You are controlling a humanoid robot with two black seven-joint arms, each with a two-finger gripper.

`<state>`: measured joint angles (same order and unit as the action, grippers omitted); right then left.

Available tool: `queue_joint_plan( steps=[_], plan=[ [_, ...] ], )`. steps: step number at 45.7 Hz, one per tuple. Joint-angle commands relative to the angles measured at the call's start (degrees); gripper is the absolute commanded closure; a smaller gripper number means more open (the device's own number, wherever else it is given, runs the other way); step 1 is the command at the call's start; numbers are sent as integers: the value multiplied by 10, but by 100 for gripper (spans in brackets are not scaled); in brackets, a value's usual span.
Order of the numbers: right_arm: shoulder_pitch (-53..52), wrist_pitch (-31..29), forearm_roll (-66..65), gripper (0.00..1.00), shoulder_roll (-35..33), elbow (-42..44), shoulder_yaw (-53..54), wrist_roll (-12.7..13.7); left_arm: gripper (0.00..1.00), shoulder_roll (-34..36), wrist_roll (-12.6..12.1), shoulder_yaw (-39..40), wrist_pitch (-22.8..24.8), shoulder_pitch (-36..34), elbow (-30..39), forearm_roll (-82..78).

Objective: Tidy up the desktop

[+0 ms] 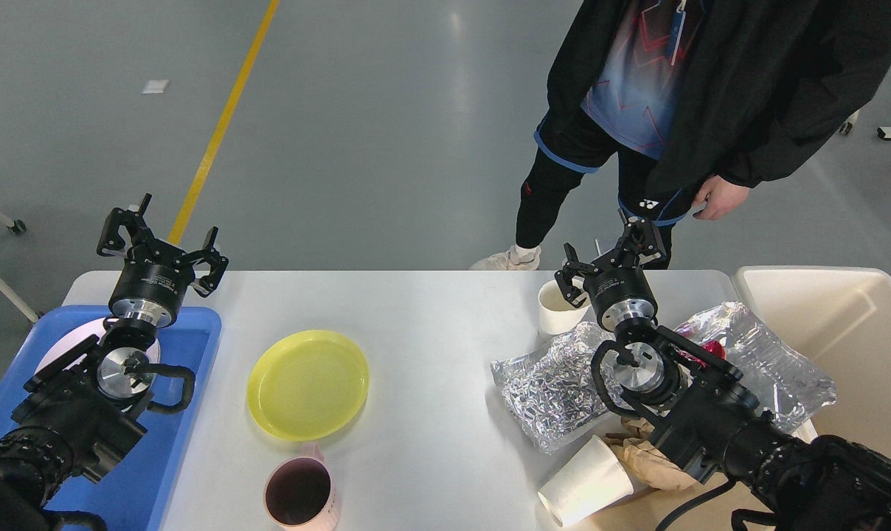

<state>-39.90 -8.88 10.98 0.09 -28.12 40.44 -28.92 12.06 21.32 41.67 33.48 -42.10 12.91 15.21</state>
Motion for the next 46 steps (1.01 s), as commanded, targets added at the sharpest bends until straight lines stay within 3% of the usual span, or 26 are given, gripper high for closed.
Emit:
queue_joint_plan(
  steps=[1,9,19,24,29,38,42,46],
  plan=[
    [0,0,0,0,0,0,1,0,0,2,-3,7,2,-1,0,5],
    [0,0,0,0,0,0,0,0,1,-2,28,2,43,6,0,1],
    [1,0,0,0,0,0,0,0,0,-10,69,3,39,5,-1,3],
    [1,0,0,0,0,0,0,0,1,-7,59,-7,23,-1,-2,-3],
    [1,0,0,0,0,0,0,0,0,1,59,-58,-25,-50,-4,-2],
    [1,0,0,0,0,0,0,0,0,37,58,-238,-141,-157,-7,-3],
    [1,0,0,0,0,0,0,0,0,47,58,-371,-170,-214,-7,-3],
    [1,0,0,0,0,0,0,0,0,63,57,-558,-172,-283,-2,-4]
  ],
)
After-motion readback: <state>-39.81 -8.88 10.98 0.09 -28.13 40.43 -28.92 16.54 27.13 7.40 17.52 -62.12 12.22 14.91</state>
